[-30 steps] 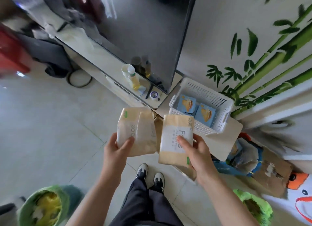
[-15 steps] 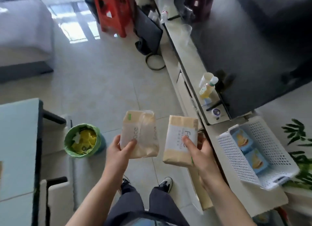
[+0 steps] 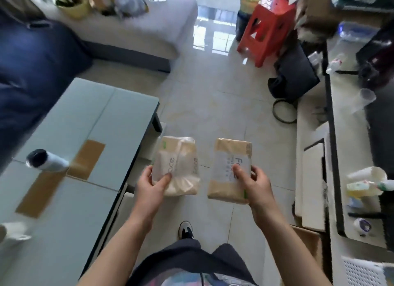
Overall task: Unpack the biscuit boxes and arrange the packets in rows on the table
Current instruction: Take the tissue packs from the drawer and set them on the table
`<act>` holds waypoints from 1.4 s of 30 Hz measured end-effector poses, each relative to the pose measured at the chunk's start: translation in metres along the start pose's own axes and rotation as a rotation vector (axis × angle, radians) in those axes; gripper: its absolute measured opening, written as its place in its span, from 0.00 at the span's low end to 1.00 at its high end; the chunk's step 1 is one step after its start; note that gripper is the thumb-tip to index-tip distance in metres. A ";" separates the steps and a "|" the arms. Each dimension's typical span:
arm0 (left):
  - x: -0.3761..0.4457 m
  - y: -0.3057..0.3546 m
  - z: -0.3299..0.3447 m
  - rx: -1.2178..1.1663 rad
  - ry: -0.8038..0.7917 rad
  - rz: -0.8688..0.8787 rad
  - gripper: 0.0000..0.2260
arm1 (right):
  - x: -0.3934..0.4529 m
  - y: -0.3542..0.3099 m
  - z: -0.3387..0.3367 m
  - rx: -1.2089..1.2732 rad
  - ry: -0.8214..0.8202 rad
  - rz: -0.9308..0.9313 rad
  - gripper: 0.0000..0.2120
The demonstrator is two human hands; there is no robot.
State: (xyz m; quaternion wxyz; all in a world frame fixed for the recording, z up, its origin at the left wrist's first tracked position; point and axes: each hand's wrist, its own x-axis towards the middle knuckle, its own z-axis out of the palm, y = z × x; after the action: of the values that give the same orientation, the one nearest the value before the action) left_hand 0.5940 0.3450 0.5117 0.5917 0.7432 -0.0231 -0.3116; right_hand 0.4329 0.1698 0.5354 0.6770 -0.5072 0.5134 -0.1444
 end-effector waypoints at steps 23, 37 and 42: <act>0.061 -0.006 -0.157 -0.393 0.821 -0.170 0.08 | 0.100 -0.068 0.281 -0.465 -0.641 -0.044 0.19; 0.059 -0.041 -0.194 -0.605 1.142 -0.311 0.06 | 0.111 -0.059 0.413 -0.724 -0.951 -0.047 0.20; 0.053 -0.067 -0.227 -0.719 1.189 -0.376 0.06 | 0.100 -0.038 0.454 -0.800 -0.983 -0.075 0.19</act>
State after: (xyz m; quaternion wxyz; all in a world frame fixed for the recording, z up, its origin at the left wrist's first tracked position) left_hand 0.7259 0.5400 0.4527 0.6485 0.5376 0.5355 0.0610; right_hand 0.8710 0.3257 0.4931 0.5862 -0.7456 0.1386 0.2850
